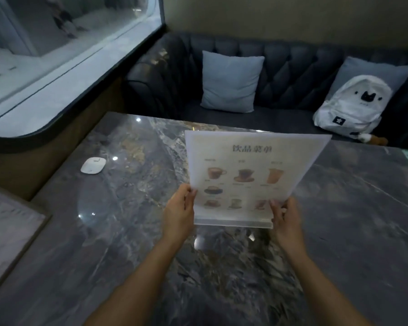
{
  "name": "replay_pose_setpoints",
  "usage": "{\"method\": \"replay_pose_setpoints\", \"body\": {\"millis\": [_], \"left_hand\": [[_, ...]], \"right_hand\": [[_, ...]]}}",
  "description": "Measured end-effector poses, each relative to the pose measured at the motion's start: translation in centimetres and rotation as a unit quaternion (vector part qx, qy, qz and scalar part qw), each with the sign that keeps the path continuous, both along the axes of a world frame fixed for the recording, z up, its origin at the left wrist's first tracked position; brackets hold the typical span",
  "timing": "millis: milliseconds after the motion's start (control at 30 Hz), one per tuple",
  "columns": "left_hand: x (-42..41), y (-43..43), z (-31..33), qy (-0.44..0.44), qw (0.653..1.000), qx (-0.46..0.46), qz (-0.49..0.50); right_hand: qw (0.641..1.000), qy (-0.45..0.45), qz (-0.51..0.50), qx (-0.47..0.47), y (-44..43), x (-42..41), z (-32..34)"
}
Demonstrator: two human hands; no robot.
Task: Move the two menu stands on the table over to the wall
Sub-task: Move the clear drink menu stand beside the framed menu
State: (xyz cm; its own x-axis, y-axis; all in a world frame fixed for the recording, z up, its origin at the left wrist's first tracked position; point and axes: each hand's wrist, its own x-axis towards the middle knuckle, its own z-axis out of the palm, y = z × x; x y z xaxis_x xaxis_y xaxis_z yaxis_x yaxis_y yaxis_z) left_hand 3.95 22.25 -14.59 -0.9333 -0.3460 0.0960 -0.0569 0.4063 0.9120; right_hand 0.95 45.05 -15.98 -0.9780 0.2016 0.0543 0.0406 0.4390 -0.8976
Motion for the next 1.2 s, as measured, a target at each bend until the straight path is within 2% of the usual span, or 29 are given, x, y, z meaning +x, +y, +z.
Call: {"method": "replay_pose_setpoints", "body": {"millis": [267,400,533,667,867,1067,1200], "left_hand": [[0.4,-7.1,1.4,0.005,0.997,-0.007,0.082],[1.2,-11.8,1.6,0.0,0.992,-0.006,0.124],[2.4,-16.9,1.6,0.013,0.985,-0.013,0.171],[3.5,-21.9,1.5,0.019,0.98,-0.023,0.198],[4.0,-28.5,1.5,-0.03,0.961,-0.081,0.261],[4.2,-32.2,1.8,-0.022,0.956,-0.062,0.287],[4.4,-33.4,1.6,-0.012,0.959,-0.05,0.279]], "right_hand": [[0.997,0.011,0.071,0.009,-7.8,-3.4,0.9],[0.993,0.017,0.112,-0.034,-13.4,-4.4,1.3],[0.986,0.023,0.16,-0.032,-19.4,-5.8,1.1],[0.975,-0.003,0.217,-0.044,-25.3,-6.8,0.6],[0.971,-0.03,0.232,-0.058,-33.6,-7.9,1.0],[0.959,-0.039,0.269,-0.082,-38.7,-8.9,1.9],[0.949,-0.088,0.28,-0.113,-40.5,-9.7,1.9]]}}
